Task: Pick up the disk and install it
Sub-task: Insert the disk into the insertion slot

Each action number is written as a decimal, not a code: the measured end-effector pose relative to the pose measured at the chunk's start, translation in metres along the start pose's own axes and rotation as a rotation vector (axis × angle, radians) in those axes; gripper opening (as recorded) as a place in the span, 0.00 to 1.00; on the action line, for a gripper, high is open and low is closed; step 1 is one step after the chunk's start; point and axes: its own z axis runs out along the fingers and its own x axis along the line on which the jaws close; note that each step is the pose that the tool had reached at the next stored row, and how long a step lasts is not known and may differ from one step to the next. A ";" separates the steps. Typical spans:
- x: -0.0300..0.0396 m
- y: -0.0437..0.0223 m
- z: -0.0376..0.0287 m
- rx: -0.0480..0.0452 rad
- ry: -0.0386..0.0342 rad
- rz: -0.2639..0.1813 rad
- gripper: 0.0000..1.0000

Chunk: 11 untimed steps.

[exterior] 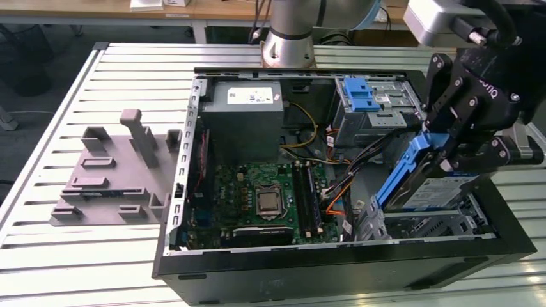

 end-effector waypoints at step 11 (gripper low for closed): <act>0.0000 0.0000 0.0140 0.0000 -0.0001 0.000 0.36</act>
